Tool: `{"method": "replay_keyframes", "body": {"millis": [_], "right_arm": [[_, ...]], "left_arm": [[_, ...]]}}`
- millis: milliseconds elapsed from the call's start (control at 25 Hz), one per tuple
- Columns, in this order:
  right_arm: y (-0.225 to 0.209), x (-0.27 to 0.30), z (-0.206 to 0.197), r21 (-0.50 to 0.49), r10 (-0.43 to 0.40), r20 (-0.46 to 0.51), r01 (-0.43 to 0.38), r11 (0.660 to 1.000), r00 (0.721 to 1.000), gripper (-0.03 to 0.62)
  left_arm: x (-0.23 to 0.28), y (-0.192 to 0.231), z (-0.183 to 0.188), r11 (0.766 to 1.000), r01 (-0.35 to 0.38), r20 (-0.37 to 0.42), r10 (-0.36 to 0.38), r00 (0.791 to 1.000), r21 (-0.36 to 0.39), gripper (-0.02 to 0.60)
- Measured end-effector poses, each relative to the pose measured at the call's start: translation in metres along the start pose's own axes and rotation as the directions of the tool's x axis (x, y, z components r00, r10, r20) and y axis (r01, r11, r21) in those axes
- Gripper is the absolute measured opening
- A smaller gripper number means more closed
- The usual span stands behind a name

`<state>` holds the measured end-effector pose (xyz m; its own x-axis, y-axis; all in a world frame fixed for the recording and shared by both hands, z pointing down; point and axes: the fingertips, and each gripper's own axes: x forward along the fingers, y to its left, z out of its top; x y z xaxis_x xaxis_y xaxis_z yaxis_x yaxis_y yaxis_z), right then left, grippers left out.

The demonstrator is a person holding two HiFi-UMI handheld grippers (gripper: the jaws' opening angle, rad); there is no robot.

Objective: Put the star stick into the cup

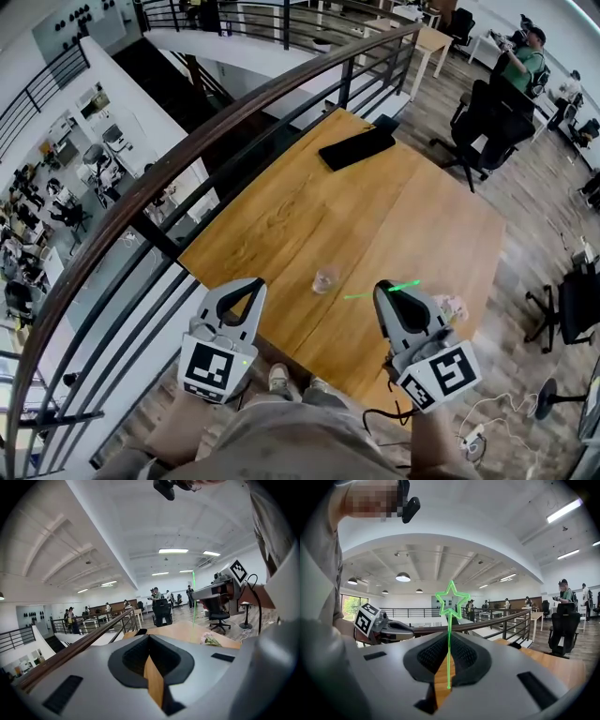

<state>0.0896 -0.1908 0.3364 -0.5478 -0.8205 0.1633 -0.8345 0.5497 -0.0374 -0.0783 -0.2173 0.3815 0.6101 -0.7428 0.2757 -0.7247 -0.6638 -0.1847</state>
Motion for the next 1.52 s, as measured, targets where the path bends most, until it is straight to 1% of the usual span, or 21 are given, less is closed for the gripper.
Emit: {"method": "replay_keyframes", "body": {"millis": [280, 400, 520, 640, 760, 960, 1080, 1360, 1520], "right_arm": [[-0.019, 0.024, 0.014, -0.024, 0.026, 0.036, -0.025, 0.999, 0.999, 0.04], [-0.024, 0.037, 0.012, -0.003, 0.051, 0.039, -0.051, 0.999, 0.998, 0.04], [-0.03, 0.054, 0.001, 0.03, 0.068, 0.025, -0.069, 0.997, 0.997, 0.04], [-0.037, 0.071, -0.021, 0.051, 0.062, 0.001, -0.062, 0.997, 0.998, 0.04], [-0.048, 0.084, -0.054, 0.089, 0.033, -0.05, -0.028, 0.996, 0.998, 0.04], [-0.058, 0.1, -0.108, 0.139, 0.007, -0.15, 0.014, 0.99, 0.989, 0.04], [-0.059, 0.108, -0.134, 0.152, 0.0, -0.2, 0.031, 0.988, 0.98, 0.04], [-0.046, 0.123, -0.179, 0.172, 0.031, -0.288, 0.02, 0.985, 0.957, 0.04], [-0.034, 0.128, -0.195, 0.163, 0.068, -0.333, -0.014, 0.987, 0.941, 0.04]], "left_arm": [[0.031, 0.001, 0.013, 1.0, -0.005, 0.016, 0.004, 1.0, 0.028, 0.017], [0.046, 0.0, 0.016, 1.0, 0.001, 0.02, -0.002, 1.0, 0.026, 0.017], [0.063, 0.0, 0.011, 1.0, 0.014, 0.008, -0.014, 1.0, 0.014, 0.017], [0.078, -0.003, -0.003, 0.999, 0.047, -0.018, -0.048, 0.999, -0.02, 0.017], [0.091, -0.007, -0.023, 0.994, 0.079, -0.053, -0.083, 0.995, -0.072, 0.015], [0.105, -0.012, -0.062, 0.989, 0.096, -0.135, -0.11, 0.985, -0.109, 0.017], [0.113, -0.014, -0.085, 0.986, 0.101, -0.18, -0.124, 0.976, -0.13, 0.015], [0.117, -0.022, -0.123, 0.976, 0.114, -0.251, -0.159, 0.955, -0.184, 0.015], [0.116, -0.029, -0.137, 0.97, 0.118, -0.277, -0.176, 0.945, -0.214, 0.017]]}}
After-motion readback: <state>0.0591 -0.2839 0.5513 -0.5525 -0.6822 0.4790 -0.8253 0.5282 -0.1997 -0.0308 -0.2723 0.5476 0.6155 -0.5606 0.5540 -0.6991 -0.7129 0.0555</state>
